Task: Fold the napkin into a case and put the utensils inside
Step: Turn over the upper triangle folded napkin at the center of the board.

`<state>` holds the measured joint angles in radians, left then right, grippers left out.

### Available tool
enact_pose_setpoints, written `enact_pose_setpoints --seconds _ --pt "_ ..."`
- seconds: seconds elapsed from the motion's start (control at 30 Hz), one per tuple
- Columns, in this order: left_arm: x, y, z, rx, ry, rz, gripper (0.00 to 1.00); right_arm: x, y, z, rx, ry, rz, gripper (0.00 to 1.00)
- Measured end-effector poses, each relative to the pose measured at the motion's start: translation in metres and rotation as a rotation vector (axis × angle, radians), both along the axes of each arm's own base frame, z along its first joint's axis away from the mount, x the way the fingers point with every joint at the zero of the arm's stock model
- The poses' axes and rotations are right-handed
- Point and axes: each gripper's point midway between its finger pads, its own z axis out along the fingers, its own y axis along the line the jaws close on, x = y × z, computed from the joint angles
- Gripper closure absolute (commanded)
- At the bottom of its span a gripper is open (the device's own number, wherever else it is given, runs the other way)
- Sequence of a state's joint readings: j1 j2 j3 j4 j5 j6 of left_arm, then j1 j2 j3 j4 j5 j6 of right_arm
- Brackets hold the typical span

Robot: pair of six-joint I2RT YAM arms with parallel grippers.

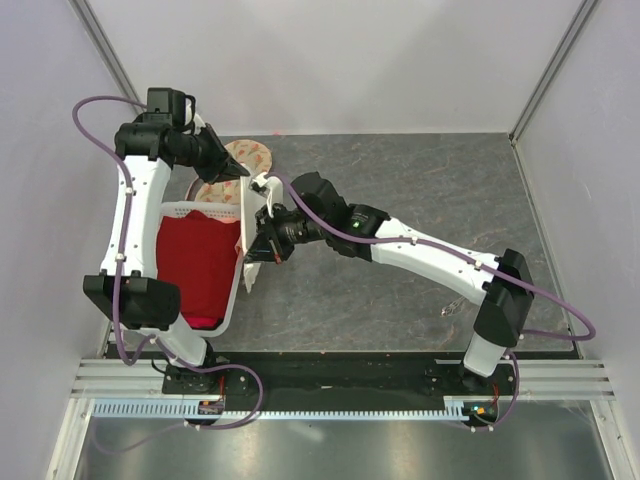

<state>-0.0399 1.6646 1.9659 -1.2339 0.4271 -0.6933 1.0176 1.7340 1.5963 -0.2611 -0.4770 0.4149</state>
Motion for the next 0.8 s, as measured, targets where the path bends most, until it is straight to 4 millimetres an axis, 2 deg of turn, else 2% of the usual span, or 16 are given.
enact_pose_setpoints --seconds 0.1,0.2,0.3,0.43,0.5,0.6,0.73,0.8 --pt "-0.002 -0.004 0.009 -0.013 -0.021 -0.018 0.98 0.0 0.0 0.0 0.006 -0.009 0.003 1.0" --pt "-0.006 -0.021 0.001 -0.011 0.008 -0.065 0.98 -0.004 -0.009 -0.017 0.008 -0.017 0.001 1.0" --pt "-0.015 -0.05 -0.026 0.021 0.081 -0.14 0.98 -0.011 -0.033 -0.049 -0.005 0.016 -0.01 1.0" --pt "-0.025 -0.086 -0.081 0.13 0.198 -0.23 0.98 -0.022 -0.073 -0.104 -0.041 0.1 -0.038 1.0" --pt "-0.029 -0.098 -0.104 0.183 0.236 -0.262 0.98 -0.028 -0.088 -0.122 -0.057 0.143 -0.057 1.0" --pt "-0.034 -0.117 -0.122 0.234 0.243 -0.307 0.98 -0.035 -0.104 -0.133 -0.043 0.177 -0.08 1.0" --pt "-0.04 -0.146 -0.131 0.254 0.216 -0.367 0.98 -0.045 -0.123 -0.131 -0.011 0.202 -0.11 1.0" --pt "-0.042 -0.159 -0.135 0.256 0.199 -0.392 0.98 -0.048 -0.133 -0.131 -0.003 0.218 -0.129 0.94"
